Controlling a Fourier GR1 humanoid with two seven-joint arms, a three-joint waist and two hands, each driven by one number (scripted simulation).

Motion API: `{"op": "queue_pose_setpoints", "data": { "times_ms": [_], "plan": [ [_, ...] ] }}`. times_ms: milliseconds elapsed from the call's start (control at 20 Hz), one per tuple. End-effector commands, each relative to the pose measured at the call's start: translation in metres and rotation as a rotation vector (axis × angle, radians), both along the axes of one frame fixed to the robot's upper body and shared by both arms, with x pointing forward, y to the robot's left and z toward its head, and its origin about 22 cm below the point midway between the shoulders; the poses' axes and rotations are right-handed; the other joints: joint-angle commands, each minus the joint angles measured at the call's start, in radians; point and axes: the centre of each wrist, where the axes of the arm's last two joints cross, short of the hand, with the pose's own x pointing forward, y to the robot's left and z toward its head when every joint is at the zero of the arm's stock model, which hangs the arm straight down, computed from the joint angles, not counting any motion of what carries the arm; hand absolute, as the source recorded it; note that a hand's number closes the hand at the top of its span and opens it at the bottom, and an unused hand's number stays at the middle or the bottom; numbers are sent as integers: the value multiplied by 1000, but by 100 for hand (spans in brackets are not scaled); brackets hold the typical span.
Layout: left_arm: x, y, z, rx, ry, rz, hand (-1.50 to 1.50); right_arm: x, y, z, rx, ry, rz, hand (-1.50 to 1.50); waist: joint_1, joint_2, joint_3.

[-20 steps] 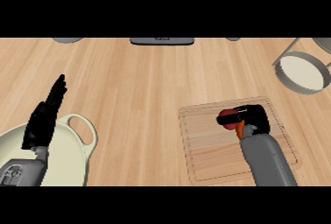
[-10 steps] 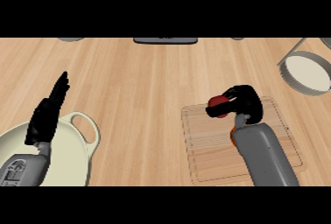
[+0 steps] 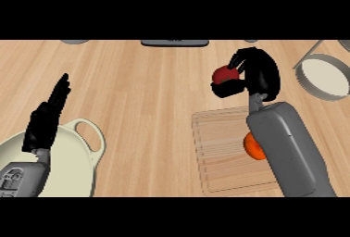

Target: Pick the tomato from the cutting board and place it in the tiered basket

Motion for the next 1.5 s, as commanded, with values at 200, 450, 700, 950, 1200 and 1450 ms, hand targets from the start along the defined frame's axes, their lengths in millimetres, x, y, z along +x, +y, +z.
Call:
{"op": "queue_pose_setpoints", "data": {
  "times_ms": [200, 450, 700, 950, 1200, 1450],
  "plan": [
    [5, 4, 17, 7, 8, 12, 0, 5, -23, 93, -66, -291, -75, 150, -16, -4, 0],
    [-5, 1, -3, -2, -13, 3, 0, 19, -66, 131, -217, -272, -167, 150, -9, -1, -1],
    [-9, -6, -7, -5, -12, 3, 0, 33, -95, 130, -142, -244, -83, 150, -5, 1, 0],
    [-15, -9, -18, 1, 1, 10, 0, 41, -124, 137, -247, -216, -83, 150, -5, 1, 0],
    [-6, -2, -1, -19, 4, -12, 0, 60, -160, 113, -386, -233, -143, 150, 9, 8, 0],
    [4, -7, 8, -11, -13, -20, 0, 57, -201, 115, -606, -161, -263, 150, 6, 10, 0]
  ]
}}
